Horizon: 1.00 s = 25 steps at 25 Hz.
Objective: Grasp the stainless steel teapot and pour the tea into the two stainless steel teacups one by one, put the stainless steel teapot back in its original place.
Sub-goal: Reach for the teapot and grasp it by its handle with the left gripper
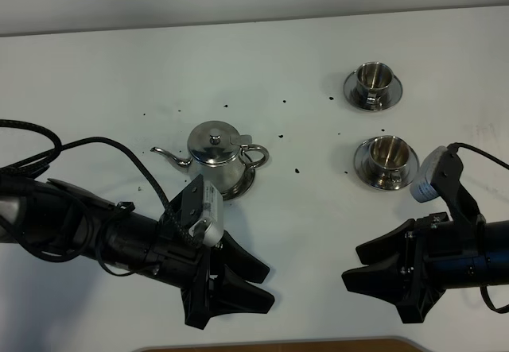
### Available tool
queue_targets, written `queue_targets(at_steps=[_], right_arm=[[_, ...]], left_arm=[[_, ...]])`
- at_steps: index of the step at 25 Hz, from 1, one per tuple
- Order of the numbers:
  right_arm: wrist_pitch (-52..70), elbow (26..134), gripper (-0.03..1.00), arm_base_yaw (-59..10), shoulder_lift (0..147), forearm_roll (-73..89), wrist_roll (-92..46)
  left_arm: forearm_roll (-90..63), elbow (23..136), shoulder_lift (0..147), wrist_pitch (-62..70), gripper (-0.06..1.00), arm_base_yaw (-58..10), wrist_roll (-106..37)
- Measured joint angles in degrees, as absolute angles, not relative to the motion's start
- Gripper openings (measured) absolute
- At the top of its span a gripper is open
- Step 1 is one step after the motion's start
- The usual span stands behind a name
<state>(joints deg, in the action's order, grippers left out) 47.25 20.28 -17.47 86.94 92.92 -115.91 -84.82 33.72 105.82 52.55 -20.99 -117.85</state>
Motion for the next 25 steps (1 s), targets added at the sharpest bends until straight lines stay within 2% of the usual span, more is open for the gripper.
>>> queue_targets(at_steps=[14,25], right_arm=[[47.2,20.3,0.48,-17.5,86.9,92.9,-115.9],[47.2,20.3,0.48,-17.5,86.9,96.2,-116.0]], left_arm=[[-84.9,33.7,105.8,52.7,0.54,-21.0,-117.8],[-91.4,34.0,105.7,51.3,0.54,-21.0,-117.9]])
